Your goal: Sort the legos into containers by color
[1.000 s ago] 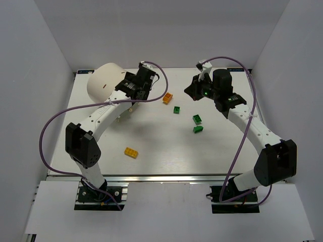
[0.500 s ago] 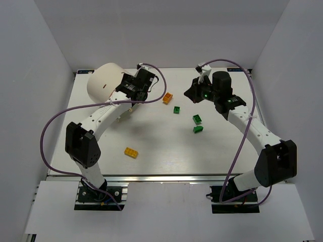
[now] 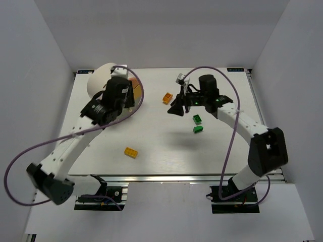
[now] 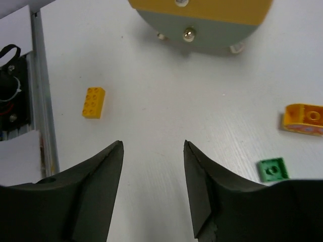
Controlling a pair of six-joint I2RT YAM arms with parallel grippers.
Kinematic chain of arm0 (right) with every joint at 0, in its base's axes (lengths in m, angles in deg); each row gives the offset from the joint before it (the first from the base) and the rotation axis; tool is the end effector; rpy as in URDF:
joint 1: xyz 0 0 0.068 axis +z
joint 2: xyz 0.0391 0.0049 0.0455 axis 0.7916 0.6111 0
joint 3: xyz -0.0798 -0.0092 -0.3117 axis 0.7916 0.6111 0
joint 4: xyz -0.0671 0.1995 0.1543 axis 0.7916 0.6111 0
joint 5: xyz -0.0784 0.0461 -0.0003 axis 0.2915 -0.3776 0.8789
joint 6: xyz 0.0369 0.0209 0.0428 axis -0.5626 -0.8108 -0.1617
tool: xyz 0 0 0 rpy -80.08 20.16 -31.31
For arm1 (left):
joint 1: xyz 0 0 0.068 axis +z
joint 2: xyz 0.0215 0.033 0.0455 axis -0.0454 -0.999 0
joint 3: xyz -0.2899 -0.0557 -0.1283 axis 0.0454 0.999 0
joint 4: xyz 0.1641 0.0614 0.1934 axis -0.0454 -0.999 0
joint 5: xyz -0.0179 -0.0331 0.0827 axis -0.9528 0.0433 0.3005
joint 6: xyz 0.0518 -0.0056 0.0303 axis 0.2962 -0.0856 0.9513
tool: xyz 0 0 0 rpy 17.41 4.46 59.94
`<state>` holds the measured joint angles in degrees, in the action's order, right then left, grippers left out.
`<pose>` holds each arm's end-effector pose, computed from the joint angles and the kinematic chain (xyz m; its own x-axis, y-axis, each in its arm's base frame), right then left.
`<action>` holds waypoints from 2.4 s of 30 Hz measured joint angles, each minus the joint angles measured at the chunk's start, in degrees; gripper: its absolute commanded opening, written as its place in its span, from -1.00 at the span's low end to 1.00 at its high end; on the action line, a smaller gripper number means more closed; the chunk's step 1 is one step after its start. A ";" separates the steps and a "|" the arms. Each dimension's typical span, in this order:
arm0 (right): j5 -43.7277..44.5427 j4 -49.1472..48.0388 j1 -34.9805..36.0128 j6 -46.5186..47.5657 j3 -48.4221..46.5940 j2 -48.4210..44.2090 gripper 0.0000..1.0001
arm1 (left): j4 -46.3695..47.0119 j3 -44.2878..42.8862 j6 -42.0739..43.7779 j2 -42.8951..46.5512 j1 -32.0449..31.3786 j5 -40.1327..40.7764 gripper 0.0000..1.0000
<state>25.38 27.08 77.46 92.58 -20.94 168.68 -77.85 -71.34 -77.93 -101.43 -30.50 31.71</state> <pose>0.3009 0.1759 0.3612 -0.2120 -0.2246 -0.9511 -0.9330 0.3361 0.1286 0.2459 -0.1356 0.4410 -0.5128 0.0527 -0.8569 0.0327 0.9986 0.0418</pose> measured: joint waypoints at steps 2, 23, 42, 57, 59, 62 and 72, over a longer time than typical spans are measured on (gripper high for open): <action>-0.37 0.35 1.97 -1.14 -3.26 5.16 0.17 | 0.15 4.55 -4.15 6.36 -0.02 -2.03 0.56; 13.38 -6.82 14.34 -45.72 -40.19 43.60 0.39 | -12.81 23.98 -37.81 44.24 0.00 -2.16 0.91; 14.14 -11.04 15.89 -49.72 -44.13 47.78 0.15 | -13.79 26.95 -40.52 43.87 0.00 -2.14 0.92; 12.26 -17.84 16.13 -50.71 -42.32 49.99 -0.71 | -12.22 28.63 -41.77 42.88 0.00 -4.02 0.92; 12.13 -21.33 15.89 -50.93 -38.51 48.46 -0.74 | -11.78 30.08 -42.29 42.95 0.00 -4.66 0.92; 11.54 -25.49 15.34 -51.15 -30.67 44.28 -0.76 | -11.26 32.33 -43.17 43.06 0.00 -5.77 0.91; 8.76 -32.22 12.72 -50.25 -9.92 31.54 -0.56 | -8.50 40.26 -47.78 41.13 -0.02 -10.91 0.92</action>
<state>34.15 -5.14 90.18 42.33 -30.86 200.22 -86.35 -31.08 -125.71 -60.29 -30.52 20.80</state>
